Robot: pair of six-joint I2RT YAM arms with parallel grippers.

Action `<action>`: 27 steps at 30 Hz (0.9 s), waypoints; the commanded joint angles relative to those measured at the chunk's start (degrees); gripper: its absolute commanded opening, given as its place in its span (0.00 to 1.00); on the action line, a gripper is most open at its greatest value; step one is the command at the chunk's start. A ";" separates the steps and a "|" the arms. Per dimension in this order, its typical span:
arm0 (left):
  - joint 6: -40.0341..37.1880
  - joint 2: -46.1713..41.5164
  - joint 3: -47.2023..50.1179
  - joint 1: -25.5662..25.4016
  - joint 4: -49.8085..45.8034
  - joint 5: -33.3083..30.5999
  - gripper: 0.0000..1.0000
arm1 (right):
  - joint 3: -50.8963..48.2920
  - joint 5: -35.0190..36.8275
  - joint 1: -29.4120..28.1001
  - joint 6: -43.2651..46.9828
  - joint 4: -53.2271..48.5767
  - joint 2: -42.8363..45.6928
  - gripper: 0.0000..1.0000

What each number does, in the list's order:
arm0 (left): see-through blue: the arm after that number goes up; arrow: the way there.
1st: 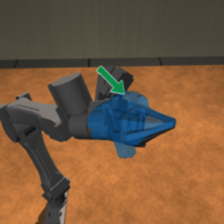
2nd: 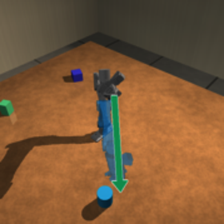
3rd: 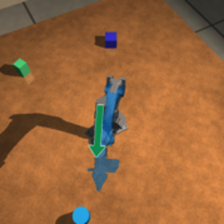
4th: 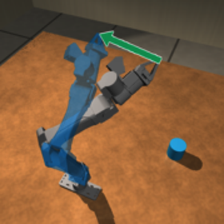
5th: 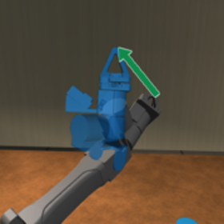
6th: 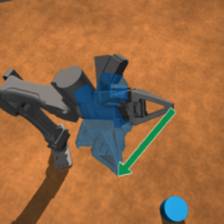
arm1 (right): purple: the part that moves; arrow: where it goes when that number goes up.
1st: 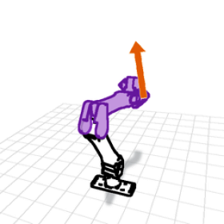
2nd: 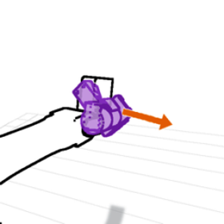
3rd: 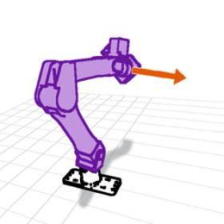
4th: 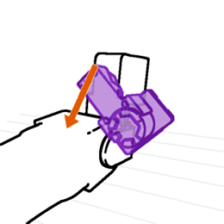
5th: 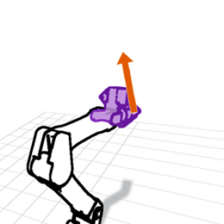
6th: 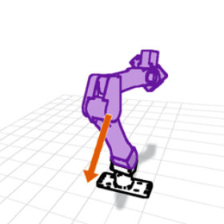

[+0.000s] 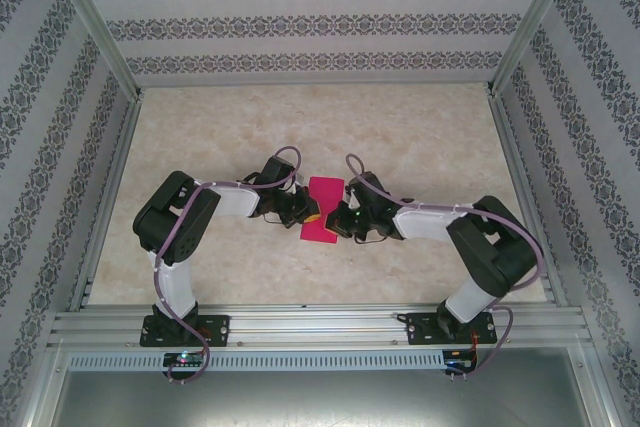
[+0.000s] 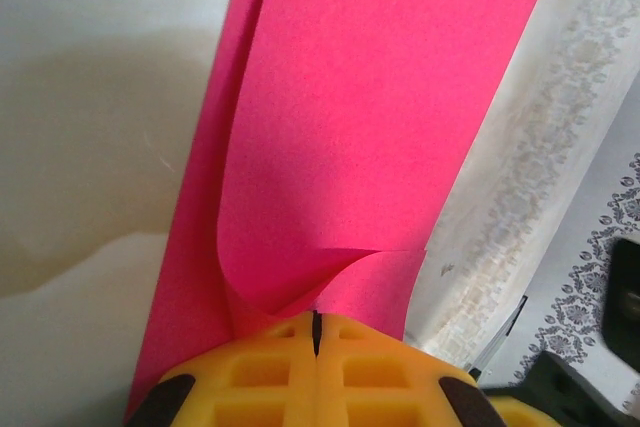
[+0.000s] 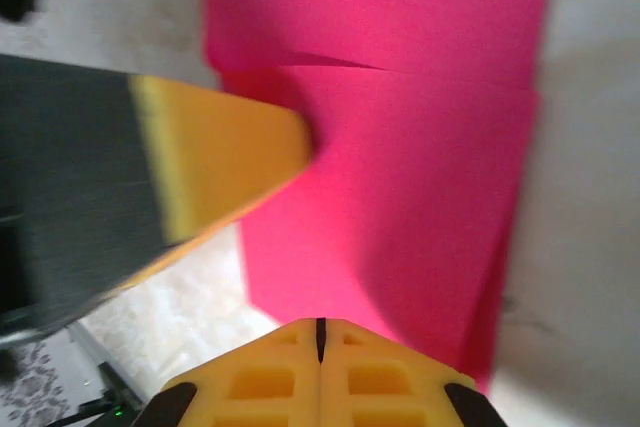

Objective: Fold a paper plane with a square sheet of paper (pick it up from the middle)
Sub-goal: Fold the triangle a second time at the center of the table.

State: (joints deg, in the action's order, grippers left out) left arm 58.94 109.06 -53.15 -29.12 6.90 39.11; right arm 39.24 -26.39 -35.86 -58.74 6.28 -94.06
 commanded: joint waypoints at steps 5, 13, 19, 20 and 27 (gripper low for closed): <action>-2.44 1.42 -0.35 0.64 -3.28 -1.26 0.06 | -3.41 2.06 -0.02 -0.09 -1.04 -3.74 0.00; -6.68 -3.08 -3.69 -0.26 -5.86 1.44 0.19 | -3.39 1.89 -0.43 -0.13 -1.10 -4.72 0.00; -6.37 -0.72 -4.14 -1.50 -6.05 1.21 0.16 | -3.20 1.95 -0.44 -0.14 -1.36 -5.35 0.00; -5.96 -0.02 -4.08 -1.49 -5.52 1.20 0.15 | -3.28 2.04 -0.44 -0.15 -1.51 -5.19 0.00; -6.20 2.42 -3.32 0.40 -4.81 -1.44 0.12 | -3.48 3.08 -0.44 1.28 -4.41 -4.55 0.00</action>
State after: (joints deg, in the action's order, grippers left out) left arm 53.78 110.28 -56.86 -29.80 2.57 38.98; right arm 37.50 -27.05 -35.77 -58.59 9.91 -96.44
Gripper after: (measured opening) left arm 0.118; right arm 0.055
